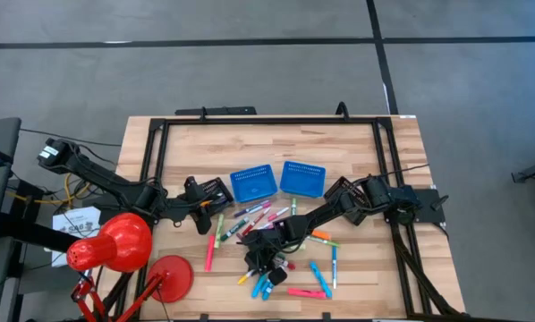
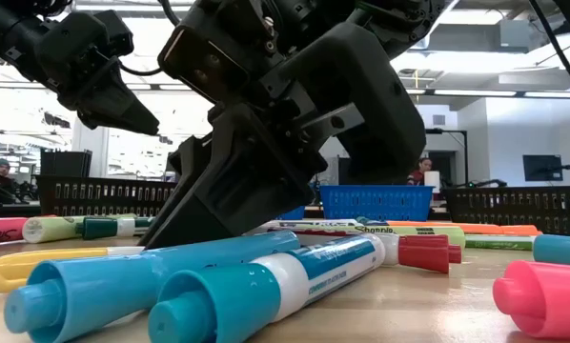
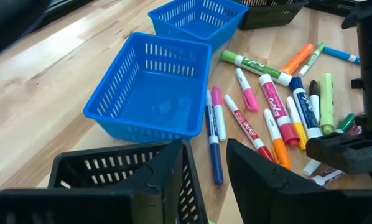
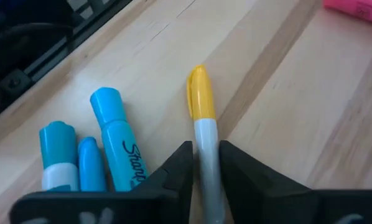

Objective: Pick & Place Markers
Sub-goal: Put the yellow water marker into the left black bin

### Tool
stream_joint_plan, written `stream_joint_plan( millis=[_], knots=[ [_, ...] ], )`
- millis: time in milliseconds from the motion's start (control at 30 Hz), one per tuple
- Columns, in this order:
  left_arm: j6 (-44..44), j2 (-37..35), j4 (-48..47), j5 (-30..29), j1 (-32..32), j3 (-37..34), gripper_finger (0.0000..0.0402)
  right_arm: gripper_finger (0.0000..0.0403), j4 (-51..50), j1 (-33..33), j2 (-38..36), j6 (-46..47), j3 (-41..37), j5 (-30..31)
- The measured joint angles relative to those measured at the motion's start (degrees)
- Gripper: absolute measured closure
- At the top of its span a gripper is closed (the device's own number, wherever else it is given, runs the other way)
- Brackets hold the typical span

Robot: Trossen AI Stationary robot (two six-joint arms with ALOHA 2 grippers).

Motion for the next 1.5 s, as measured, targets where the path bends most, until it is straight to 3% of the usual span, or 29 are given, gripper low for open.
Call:
stream_joint_plan(
  millis=[167, 400, 500, 733, 833, 967, 1267, 1500],
  knots=[
    [0.0, 0.0, 0.2, 0.0, 0.0, 0.0, 0.0280, 0.0383, 0.0, -0.2, -0.2, 0.0, -0.1, -0.3],
    [-0.2, 0.0, 4.8, 0.4, 0.0, 0.0, 0.0280, 0.0359, -0.1, -0.7, -2.0, 3.7, -0.4, 2.0],
    [1.1, 0.0, 9.3, 3.1, 0.0, 0.0, 0.0280, 0.0360, -1.9, -0.9, -5.1, 4.5, -0.4, 8.9],
    [6.3, 0.5, 13.0, 8.7, 0.0, 0.0, 0.0280, 0.0383, -9.4, -1.2, -10.9, 4.6, -0.3, 33.4],
    [8.4, 2.1, 13.3, 10.8, 0.0, 0.0, 0.0280, 0.0372, -9.1, -1.7, -11.1, 4.5, -0.2, 38.2],
    [8.9, 6.0, 14.2, 11.7, 0.0, 0.0, 0.0276, 0.0353, -9.3, -3.0, -9.9, 5.0, -0.3, 39.0],
    [10.9, 17.6, 22.0, 11.9, 0.0, 0.0, 0.0224, 0.0383, -7.2, -4.4, -10.0, 6.5, -0.3, 39.2],
    [12.7, 22.4, 24.8, 11.9, 0.1, 0.0, 0.0206, 0.0360, -6.8, -4.3, -10.2, 6.5, -0.3, 39.2]
  ],
)
